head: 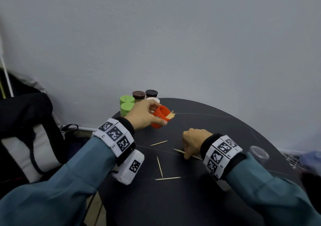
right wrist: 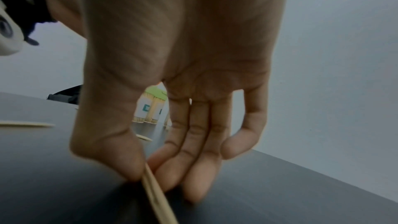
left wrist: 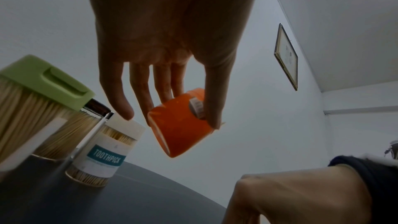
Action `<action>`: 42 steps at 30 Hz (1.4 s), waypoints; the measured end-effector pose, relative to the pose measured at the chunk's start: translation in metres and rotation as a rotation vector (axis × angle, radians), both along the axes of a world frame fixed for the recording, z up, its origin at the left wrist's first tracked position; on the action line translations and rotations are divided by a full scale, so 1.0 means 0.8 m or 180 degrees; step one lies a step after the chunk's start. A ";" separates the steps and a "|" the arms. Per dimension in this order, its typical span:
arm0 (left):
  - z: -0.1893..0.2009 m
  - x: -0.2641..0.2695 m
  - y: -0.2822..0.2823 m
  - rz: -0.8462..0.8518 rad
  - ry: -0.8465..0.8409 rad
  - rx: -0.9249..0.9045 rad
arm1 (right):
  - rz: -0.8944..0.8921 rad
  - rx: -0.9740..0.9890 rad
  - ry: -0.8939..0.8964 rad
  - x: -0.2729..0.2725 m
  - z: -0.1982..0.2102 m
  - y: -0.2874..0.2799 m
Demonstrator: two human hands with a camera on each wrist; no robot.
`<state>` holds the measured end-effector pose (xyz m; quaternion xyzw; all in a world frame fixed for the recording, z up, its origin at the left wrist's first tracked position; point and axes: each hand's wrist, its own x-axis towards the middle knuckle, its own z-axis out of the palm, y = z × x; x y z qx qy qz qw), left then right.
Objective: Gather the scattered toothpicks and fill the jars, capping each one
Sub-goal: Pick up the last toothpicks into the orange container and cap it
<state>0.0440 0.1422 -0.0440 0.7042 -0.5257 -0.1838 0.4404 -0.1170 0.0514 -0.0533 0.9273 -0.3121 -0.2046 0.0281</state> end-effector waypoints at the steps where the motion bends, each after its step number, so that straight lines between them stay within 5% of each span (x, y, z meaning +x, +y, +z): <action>1: 0.000 0.000 0.000 -0.0007 0.0008 0.0006 | 0.0005 0.0005 0.0000 -0.002 0.000 -0.001; 18: 0.000 -0.025 -0.022 -0.0332 0.0053 0.0014 | -0.0252 0.0452 -0.1147 -0.065 0.032 -0.029; 28: -0.003 -0.037 -0.034 -0.0495 0.0104 0.0102 | -0.0198 -0.0216 -0.2630 -0.078 0.097 -0.048; 42: -0.002 -0.037 -0.032 -0.0492 0.0183 0.0036 | 0.0455 -0.0048 -0.1900 -0.001 0.097 -0.012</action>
